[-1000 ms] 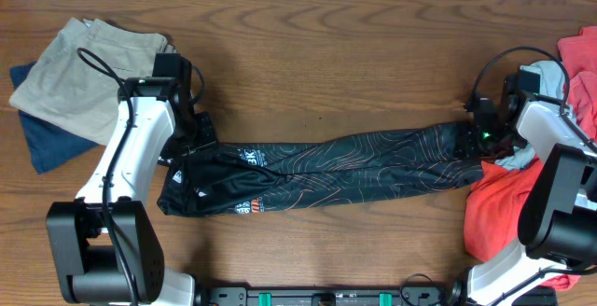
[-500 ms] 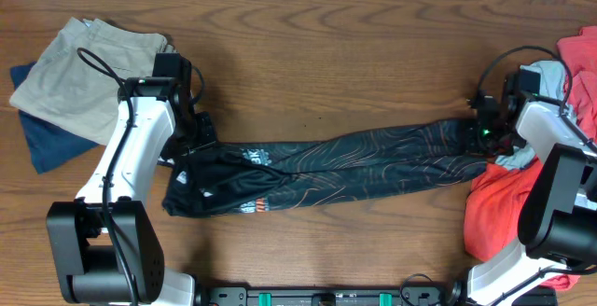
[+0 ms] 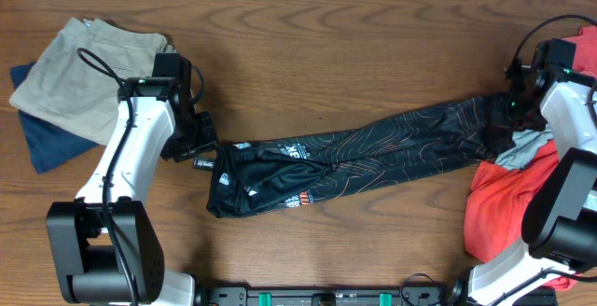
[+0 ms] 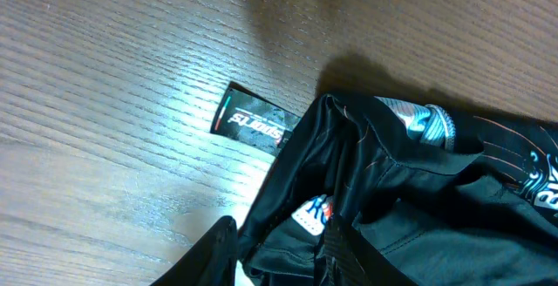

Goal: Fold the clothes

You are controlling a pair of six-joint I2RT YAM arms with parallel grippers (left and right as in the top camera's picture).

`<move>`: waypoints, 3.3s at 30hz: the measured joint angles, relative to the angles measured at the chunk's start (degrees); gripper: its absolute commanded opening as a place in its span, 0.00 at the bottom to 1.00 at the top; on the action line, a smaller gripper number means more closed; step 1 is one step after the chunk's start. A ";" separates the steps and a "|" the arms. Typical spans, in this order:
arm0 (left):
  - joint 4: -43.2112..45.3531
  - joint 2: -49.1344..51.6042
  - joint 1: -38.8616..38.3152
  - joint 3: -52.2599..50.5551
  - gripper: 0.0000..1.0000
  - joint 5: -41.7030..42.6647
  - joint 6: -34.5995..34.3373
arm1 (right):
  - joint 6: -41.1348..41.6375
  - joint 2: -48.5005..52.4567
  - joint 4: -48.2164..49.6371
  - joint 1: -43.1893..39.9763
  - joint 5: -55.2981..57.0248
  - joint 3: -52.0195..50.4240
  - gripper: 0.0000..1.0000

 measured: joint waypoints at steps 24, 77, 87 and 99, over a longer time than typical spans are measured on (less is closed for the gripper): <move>0.00 0.00 0.00 0.00 0.35 0.61 -1.29 | 2.60 0.00 -7.76 25.83 -0.46 0.00 0.01; 0.52 0.00 0.00 0.00 0.47 0.63 -1.25 | 4.85 0.00 -9.31 37.79 5.77 0.00 0.57; 0.52 0.00 0.00 -0.02 0.47 0.61 -1.51 | 3.39 0.00 -8.59 39.19 -4.37 0.00 0.57; 0.52 0.00 0.00 0.00 0.47 0.61 -1.51 | 2.69 0.24 -0.42 46.49 -2.56 0.00 0.60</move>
